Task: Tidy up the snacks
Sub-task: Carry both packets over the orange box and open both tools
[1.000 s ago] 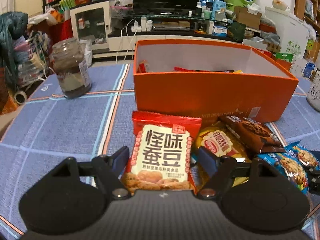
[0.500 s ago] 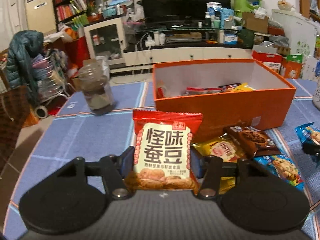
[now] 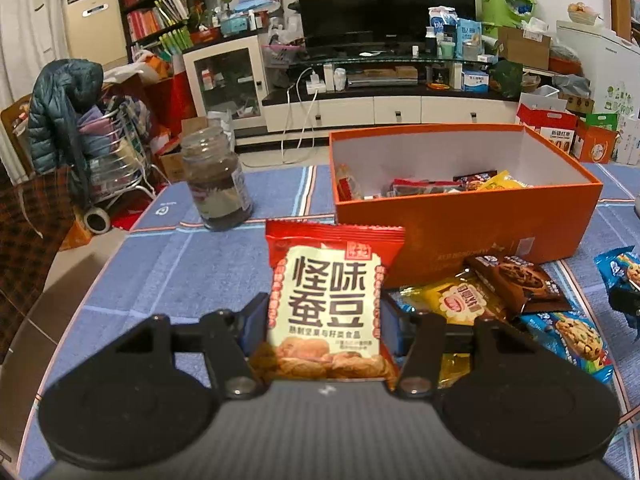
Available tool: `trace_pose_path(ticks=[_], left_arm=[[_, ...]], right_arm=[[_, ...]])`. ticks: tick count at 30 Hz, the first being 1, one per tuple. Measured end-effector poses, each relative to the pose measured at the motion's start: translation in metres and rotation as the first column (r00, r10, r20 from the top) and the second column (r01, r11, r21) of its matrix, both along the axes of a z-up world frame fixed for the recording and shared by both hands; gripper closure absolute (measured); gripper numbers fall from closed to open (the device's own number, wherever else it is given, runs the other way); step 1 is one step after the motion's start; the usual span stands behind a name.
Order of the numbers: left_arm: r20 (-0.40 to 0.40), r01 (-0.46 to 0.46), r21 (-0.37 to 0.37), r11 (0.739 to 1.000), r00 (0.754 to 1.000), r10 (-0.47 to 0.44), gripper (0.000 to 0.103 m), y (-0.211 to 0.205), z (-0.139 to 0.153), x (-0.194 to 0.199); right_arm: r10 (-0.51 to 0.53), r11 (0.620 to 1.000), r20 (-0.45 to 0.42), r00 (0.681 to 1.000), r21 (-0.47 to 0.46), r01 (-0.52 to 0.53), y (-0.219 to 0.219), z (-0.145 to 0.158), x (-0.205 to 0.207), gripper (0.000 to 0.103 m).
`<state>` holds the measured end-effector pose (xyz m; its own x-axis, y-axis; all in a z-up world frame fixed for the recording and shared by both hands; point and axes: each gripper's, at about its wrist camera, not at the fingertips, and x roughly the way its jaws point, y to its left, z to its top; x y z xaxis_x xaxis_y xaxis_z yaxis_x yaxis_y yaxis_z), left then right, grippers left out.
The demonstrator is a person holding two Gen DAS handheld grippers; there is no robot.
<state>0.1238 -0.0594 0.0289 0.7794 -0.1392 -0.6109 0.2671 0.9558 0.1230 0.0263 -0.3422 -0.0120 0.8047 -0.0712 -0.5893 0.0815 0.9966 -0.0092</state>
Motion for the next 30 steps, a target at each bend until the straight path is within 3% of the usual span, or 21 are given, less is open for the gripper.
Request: trace_pose_path(ticks=[8, 16, 23, 27, 30], left_arm=[[0.01, 0.002, -0.007, 1.0, 1.0, -0.002, 0.048, -0.002, 0.003, -0.004], [0.058, 0.043, -0.066, 0.997, 0.998, -0.039, 0.048, 0.0, 0.019, -0.02], [0.044, 0.071, -0.131, 0.989, 0.997, -0.066, 0.049, -0.001, 0.029, -0.024], [0.066, 0.089, -0.147, 0.985, 0.995, -0.08, 0.049, -0.013, 0.046, -0.008], [0.064, 0.109, -0.153, 0.982, 0.993, -0.1, 0.048, -0.041, 0.056, 0.033]], right_arm=[[-0.002, 1.0, 0.007, 1.0, 0.005, 0.002, 0.0, 0.002, 0.0, 0.066], [0.008, 1.0, 0.079, 0.997, 0.01, -0.008, 0.006, 0.017, -0.004, 0.066], [0.029, 0.998, 0.105, 0.994, 0.047, -0.034, 0.007, 0.026, -0.004, 0.066], [0.027, 0.998, 0.156, 0.987, 0.055, -0.036, 0.004, 0.049, 0.021, 0.066], [0.001, 0.998, 0.19, 0.982, 0.065, -0.014, 0.002, 0.073, 0.065, 0.066]])
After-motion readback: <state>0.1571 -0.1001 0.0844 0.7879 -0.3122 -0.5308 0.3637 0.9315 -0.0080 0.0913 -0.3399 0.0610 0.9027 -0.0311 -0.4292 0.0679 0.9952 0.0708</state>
